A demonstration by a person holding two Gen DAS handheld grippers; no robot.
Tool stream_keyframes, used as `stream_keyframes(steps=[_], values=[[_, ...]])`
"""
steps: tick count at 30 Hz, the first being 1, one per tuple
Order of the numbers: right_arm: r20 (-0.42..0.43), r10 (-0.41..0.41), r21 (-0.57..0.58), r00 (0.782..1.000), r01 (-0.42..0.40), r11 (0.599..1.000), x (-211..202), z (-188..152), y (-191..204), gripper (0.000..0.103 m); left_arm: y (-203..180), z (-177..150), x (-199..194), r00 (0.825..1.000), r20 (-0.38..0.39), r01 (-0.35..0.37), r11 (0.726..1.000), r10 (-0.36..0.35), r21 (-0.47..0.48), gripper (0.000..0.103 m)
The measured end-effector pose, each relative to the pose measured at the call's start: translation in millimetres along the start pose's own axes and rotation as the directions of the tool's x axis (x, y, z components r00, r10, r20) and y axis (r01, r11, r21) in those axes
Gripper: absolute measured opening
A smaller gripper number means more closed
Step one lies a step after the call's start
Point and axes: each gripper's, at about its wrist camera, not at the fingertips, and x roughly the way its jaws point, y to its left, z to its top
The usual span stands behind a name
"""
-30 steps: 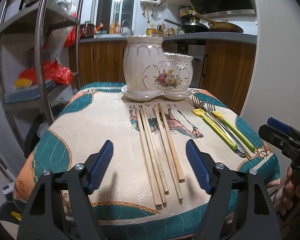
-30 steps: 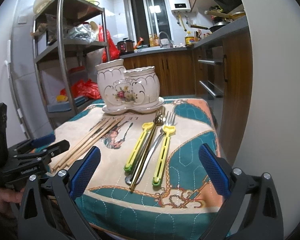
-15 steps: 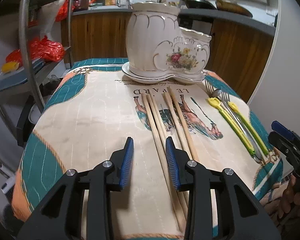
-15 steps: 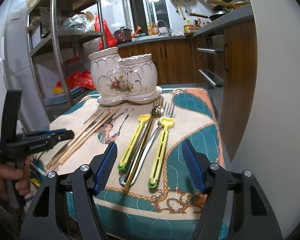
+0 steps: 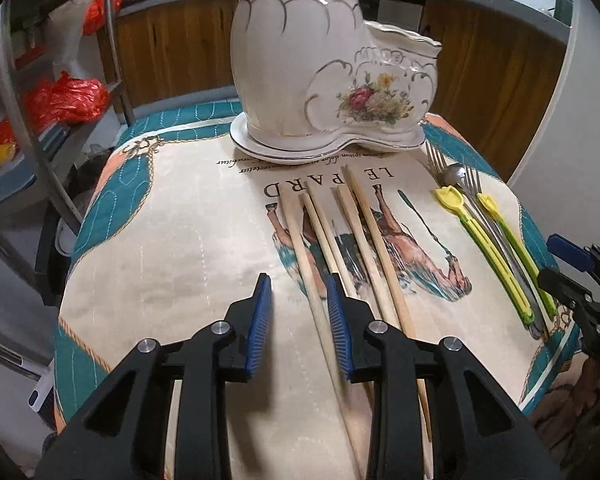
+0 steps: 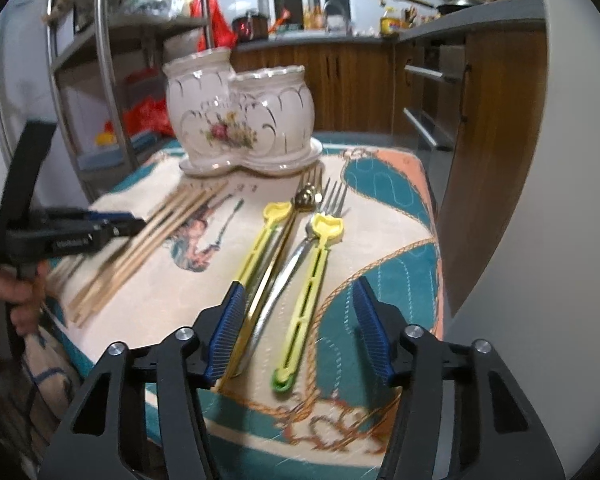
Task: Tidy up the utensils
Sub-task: 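Grasp a wooden chopstick with the left tool while the right tool grasps a yellow utensil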
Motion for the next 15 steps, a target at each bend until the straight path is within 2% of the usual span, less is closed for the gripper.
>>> stream_keyframes(steps=[5,8,12,15], values=[[-0.108,0.007,-0.029,0.994,-0.01,1.0,20.8,15.0,-8.2,0.044,11.9,7.8,3.0,0.999,-0.033,-0.007,1.0,0.007,0.004,0.018],[-0.172,0.005,-0.042,0.985,-0.012,0.999,35.3,20.7,-10.3,0.038,19.6,9.0,2.5,0.999,-0.046,-0.002,1.0,0.002,0.0,0.015],[-0.215,-0.004,-0.069,0.977,-0.011,0.998,42.3,28.8,-10.4,0.032,22.7,10.7,1.9,0.997,-0.071,-0.001,1.0,0.003,0.023,0.015],[-0.274,-0.006,-0.094,0.962,-0.02,0.995,47.4,36.7,-10.7,0.032,24.1,17.1,5.2,0.993,-0.115,0.01,0.998,-0.003,0.06,0.015]])
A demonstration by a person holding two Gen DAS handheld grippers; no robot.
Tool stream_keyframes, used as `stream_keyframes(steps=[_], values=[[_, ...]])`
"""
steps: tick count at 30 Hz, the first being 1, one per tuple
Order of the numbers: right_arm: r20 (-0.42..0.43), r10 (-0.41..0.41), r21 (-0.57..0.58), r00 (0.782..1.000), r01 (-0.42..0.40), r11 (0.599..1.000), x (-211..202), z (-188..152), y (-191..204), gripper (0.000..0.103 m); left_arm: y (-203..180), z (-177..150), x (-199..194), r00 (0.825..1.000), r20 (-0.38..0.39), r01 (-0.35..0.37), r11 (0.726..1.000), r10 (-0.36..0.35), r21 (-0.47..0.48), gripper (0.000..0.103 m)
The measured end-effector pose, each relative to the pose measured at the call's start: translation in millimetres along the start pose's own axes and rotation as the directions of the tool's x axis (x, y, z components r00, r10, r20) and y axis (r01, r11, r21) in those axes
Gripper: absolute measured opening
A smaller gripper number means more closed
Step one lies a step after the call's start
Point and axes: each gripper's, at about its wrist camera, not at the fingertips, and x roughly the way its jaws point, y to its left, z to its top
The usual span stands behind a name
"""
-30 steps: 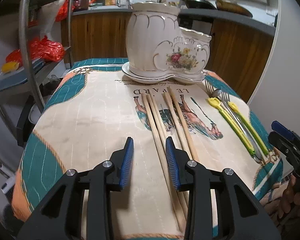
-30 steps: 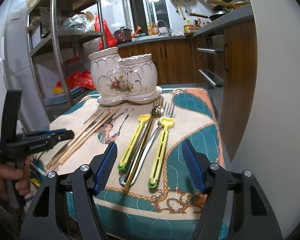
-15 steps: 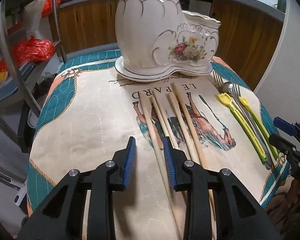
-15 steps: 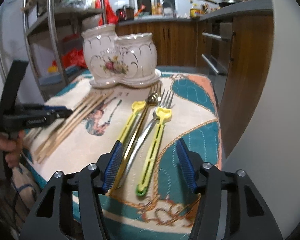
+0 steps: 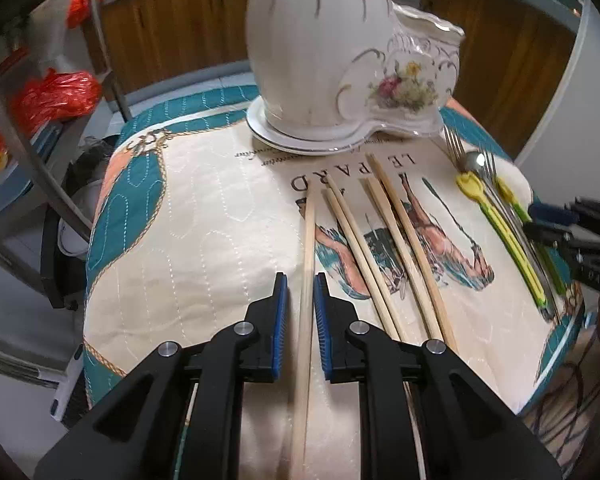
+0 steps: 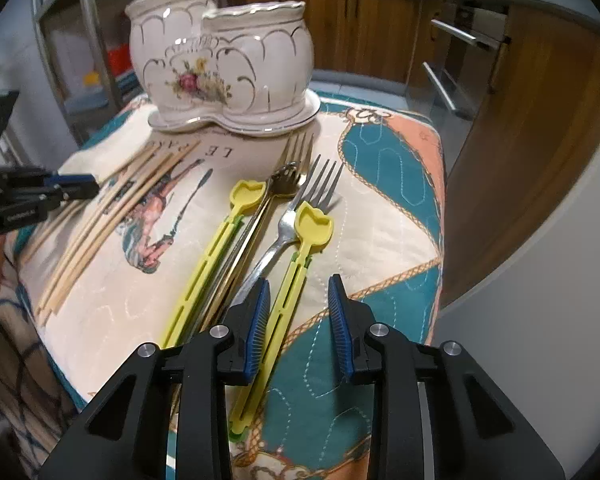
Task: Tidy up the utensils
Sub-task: 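Grasp a wooden chopstick with the left tool while the right tool grasps a yellow utensil, then put the chopstick in the tall holder with left tool while right tool drops yellow utensil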
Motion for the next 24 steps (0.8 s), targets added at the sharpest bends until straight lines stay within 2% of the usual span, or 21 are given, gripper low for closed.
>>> stream_keyframes(steps=[4,9,16,18,19,21,24], values=[[-0.149,0.015,-0.025,0.989,-0.019,1.0,6.7,19.2,-2.2,0.032,0.4,13.3,5.1,0.994,-0.109,0.027,0.997,-0.019,0.068,0.015],[-0.32,0.006,-0.035,0.948,-0.018,0.999,16.6,37.5,-1.0,0.033,-9.0,23.2,9.6,0.974,-0.227,0.026,0.983,0.016,0.183,0.016],[-0.398,0.063,0.012,0.915,-0.063,0.998,23.3,46.9,-12.6,0.032,-5.6,29.8,10.8,0.951,-0.31,0.05,0.978,0.016,0.204,0.018],[-0.415,0.067,0.05,0.907,-0.051,0.997,25.6,50.4,-20.6,0.018,-5.8,29.8,10.2,0.945,-0.326,0.055,0.976,0.017,0.21,0.018],[-0.418,0.073,0.066,0.905,-0.049,0.997,26.7,52.4,-25.4,0.014,-6.5,30.4,11.0,0.942,-0.336,0.057,0.975,0.019,0.215,0.017],[-0.413,0.105,0.115,0.905,-0.063,0.991,26.7,52.4,-32.8,0.011,-7.4,30.3,11.0,0.938,-0.346,0.064,0.971,0.019,0.229,0.016],[-0.376,0.137,0.153,0.917,-0.084,0.985,23.3,48.4,-39.2,0.011,-6.4,27.3,9.4,0.941,-0.339,0.079,0.971,0.003,0.227,0.007]])
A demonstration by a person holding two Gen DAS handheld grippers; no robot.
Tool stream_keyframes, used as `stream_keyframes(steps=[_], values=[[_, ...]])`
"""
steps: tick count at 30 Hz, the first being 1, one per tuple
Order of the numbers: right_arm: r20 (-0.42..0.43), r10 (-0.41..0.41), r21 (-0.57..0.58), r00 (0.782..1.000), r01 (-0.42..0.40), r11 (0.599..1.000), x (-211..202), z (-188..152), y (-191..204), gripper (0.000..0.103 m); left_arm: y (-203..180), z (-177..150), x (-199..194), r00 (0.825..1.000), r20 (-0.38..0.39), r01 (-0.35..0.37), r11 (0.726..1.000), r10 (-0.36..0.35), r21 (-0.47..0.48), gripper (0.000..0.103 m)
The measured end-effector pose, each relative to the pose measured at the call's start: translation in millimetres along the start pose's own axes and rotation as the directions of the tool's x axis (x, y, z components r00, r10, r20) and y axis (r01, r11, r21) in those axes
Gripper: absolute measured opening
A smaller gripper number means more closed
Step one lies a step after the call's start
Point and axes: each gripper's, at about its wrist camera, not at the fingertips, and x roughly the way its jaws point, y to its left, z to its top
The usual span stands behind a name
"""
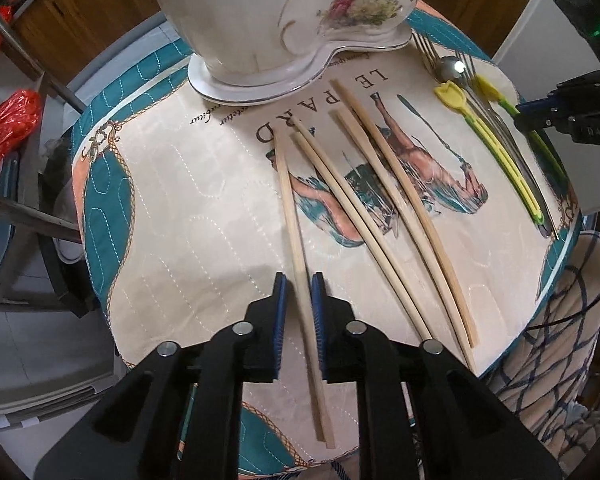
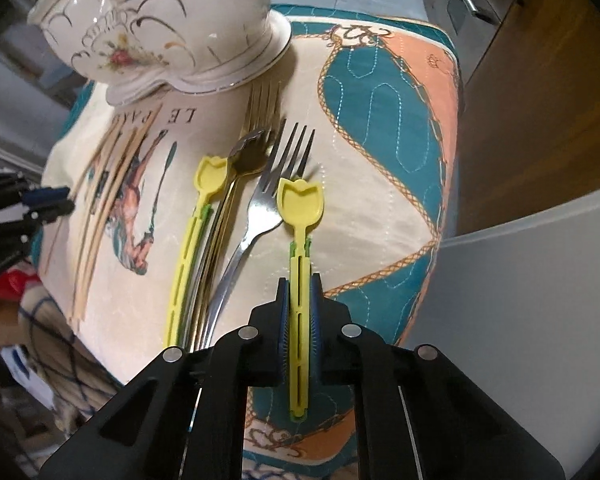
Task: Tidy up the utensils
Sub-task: 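Put the chopstick in the tall holder with left tool while right tool drops yellow utensil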
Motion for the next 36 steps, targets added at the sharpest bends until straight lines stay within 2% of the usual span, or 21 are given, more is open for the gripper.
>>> stream_keyframes(steps=[4,8,10,11,12,14,15,16,17,18,19,20,21,22,23,25,26,28,31,32,36], values=[[0.039,0.043,0.021,0.998,-0.044,0.999,-5.0,-13.4,-10.4,0.011,5.9,-14.4,-5.1,0.998,0.059,0.019,0.999,-0.018,-0.025,0.006],[0.085,0.092,0.021,0.992,-0.094,0.995,-21.6,-25.2,-16.1,0.011,9.8,-29.9,-17.4,0.989,0.144,0.042,0.998,-0.034,-0.055,0.006],[0.121,0.116,0.011,0.986,-0.118,0.993,-28.8,-32.1,-15.6,0.011,10.7,-38.8,-29.4,0.979,0.203,0.049,0.996,-0.033,-0.073,0.006],[0.163,0.126,-0.002,0.979,-0.127,0.992,-36.7,-34.9,-13.8,0.011,11.4,-42.5,-37.5,0.97,0.243,0.043,0.996,-0.022,-0.079,0.006],[0.202,0.141,-0.015,0.969,-0.141,0.99,-44.0,-37.6,-10.2,0.011,10.1,-47.4,-49.1,0.954,0.299,0.044,0.995,-0.016,-0.087,0.006],[0.295,0.162,-0.039,0.942,-0.157,0.987,-63.6,-42.6,-9.5,0.011,12.0,-53.8,-69.9,0.915,0.405,0.048,0.993,0.001,-0.111,0.006],[0.332,0.164,-0.051,0.929,-0.156,0.986,-67.9,-38.6,-6.9,0.011,12.3,-57.3,-82.7,0.882,0.472,0.062,0.991,0.001,-0.117,0.006],[0.38,0.173,-0.065,0.909,-0.16,0.985,-74.7,-36.1,-3.6,0.011,14.0,-59.0,-90.4,0.861,0.508,0.062,0.989,0.016,-0.136,0.006],[0.42,0.182,-0.078,0.889,-0.164,0.983,-81.3,-33.0,1.1,0.011,14.5,-61.4,-101.5,0.822,0.569,0.066,0.986,0.035,-0.155,0.006],[0.453,0.19,-0.089,0.871,-0.169,0.982,-85.6,-31.5,3.9,0.011,14.1,-59.7,-107.6,0.794,0.606,0.068,0.985,0.041,-0.156,0.006],[0.491,0.195,-0.099,0.849,-0.169,0.981,-89.9,-29.4,8.0,0.011,10.1,-60.1,-116.4,0.746,0.661,0.044,0.985,0.079,-0.168,0.006],[0.529,0.191,-0.113,0.827,-0.155,0.981,-95.0,-27.6,14.0,0.011,5.8,-57.9,-121.4,0.712,0.693,0.02,0.982,0.117,-0.186,0.006],[0.558,0.189,-0.123,0.808,-0.144,0.982,-97.6,-27.0,17.9,0.011,2.9,-52.7,-125.3,0.687,0.715,0.013,0.981,0.132,-0.194,0.006],[0.586,0.195,-0.134,0.787,-0.143,0.981,-98.3,-23.7,25.0,0.011,-0.7,-48.2,-129.0,0.651,0.742,0.0,0.977,0.162,-0.214,0.006],[0.622,0.199,-0.147,0.757,-0.137,0.98,-102.1,-21.6,29.9,0.011,-4.8,-42.6,-131.4,0.619,0.758,-0.027,0.97,0.207,-0.242,0.006],[0.676,0.188,-0.157,0.712,-0.109,0.981,-106.9,-15.8,36.4,0.011,-9.3,-30.8,-135.4,0.566,0.782,-0.046,0.957,0.262,-0.287,0.006],[0.704,0.195,-0.166,0.683,-0.109,0.98,-109.5,-12.3,39.4,0.011,-10.6,-24.5,-135.8,0.548,0.788,-0.047,0.951,0.28,-0.306,0.006],[0.737,0.197,-0.173,0.646,-0.101,0.98,-114.5,-2.9,46.1,0.011,-11.4,-13.1,-136.1,0.527,0.796,-0.039,0.944,0.298,-0.327,0.006],[0.771,0.218,-0.187,0.598,-0.115,0.976,-117.8,3.2,52.7,0.011,-11.1,2.1,-135.2,0.492,0.812,-0.029,0.938,0.315,-0.346,0.006],[0.785,0.223,-0.192,0.579,-0.115,0.975,-119.0,7.2,53.6,0.011,-10.8,5.3,-137.3,0.475,0.819,-0.028,0.936,0.322,-0.352,0.006],[0.817,0.239,-0.2,0.524,-0.131,0.971,-124.8,16.1,51.6,0.011,-11.2,12.1,-144.6,0.421,0.842,-0.022,0.931,0.338,-0.363,0.006]])
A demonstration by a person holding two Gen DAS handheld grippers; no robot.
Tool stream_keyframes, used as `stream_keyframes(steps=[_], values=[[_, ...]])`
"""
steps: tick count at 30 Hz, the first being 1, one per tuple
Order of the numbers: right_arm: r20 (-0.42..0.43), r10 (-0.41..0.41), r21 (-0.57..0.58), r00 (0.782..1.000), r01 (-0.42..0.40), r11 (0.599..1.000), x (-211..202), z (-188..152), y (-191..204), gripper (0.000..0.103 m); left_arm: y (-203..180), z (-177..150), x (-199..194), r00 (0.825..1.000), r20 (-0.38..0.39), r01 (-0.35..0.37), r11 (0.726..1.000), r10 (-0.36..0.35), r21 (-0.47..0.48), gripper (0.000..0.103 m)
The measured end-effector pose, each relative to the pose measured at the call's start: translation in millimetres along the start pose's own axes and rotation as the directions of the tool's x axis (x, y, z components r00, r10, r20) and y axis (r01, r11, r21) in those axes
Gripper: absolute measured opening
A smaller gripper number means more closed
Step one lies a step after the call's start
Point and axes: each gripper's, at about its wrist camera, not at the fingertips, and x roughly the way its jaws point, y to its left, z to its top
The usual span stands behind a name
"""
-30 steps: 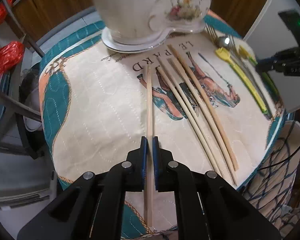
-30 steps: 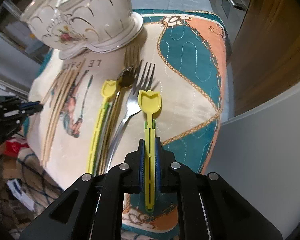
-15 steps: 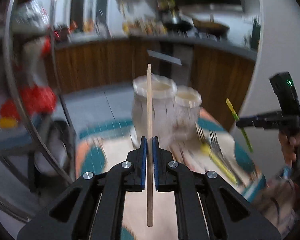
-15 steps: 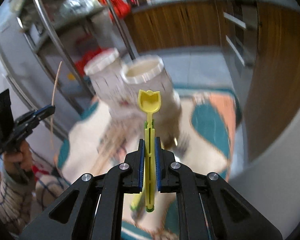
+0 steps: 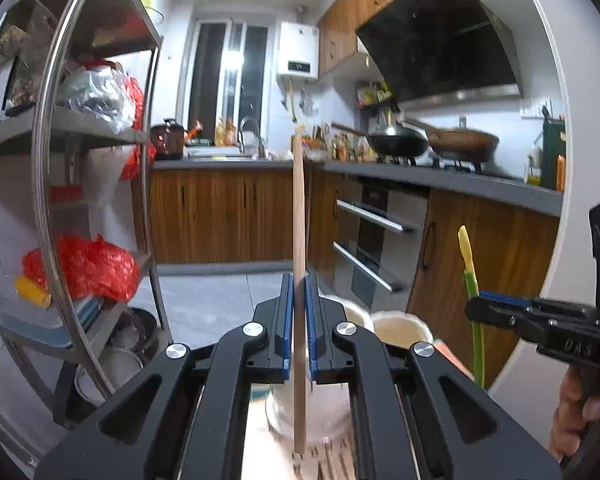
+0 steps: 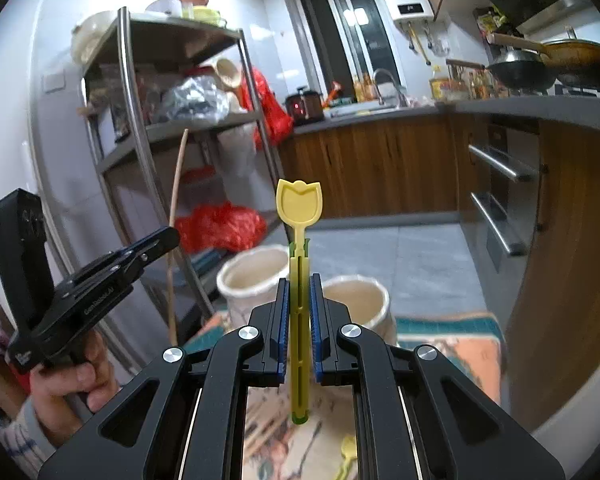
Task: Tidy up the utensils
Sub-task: 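Put the chopstick in the tall holder with left tool while right tool drops yellow utensil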
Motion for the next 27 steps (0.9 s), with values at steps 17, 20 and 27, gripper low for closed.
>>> stream_keyframes(steps=[17,20,27], values=[[0.076,0.007,0.003,0.997,-0.007,1.0,39.4,15.7,-11.3,0.011,11.0,29.0,38.4,0.986,0.164,0.046,0.993,-0.028,-0.108,0.006],[0.06,-0.003,0.007,0.998,0.003,1.0,50.2,12.3,-13.5,0.011,18.7,23.0,48.9,0.986,0.159,0.074,0.986,-0.049,-0.152,0.006],[0.058,-0.029,0.007,0.998,0.029,1.0,59.9,9.3,-19.4,0.011,38.3,17.3,69.6,0.975,0.191,0.164,0.953,-0.116,-0.255,0.006]])
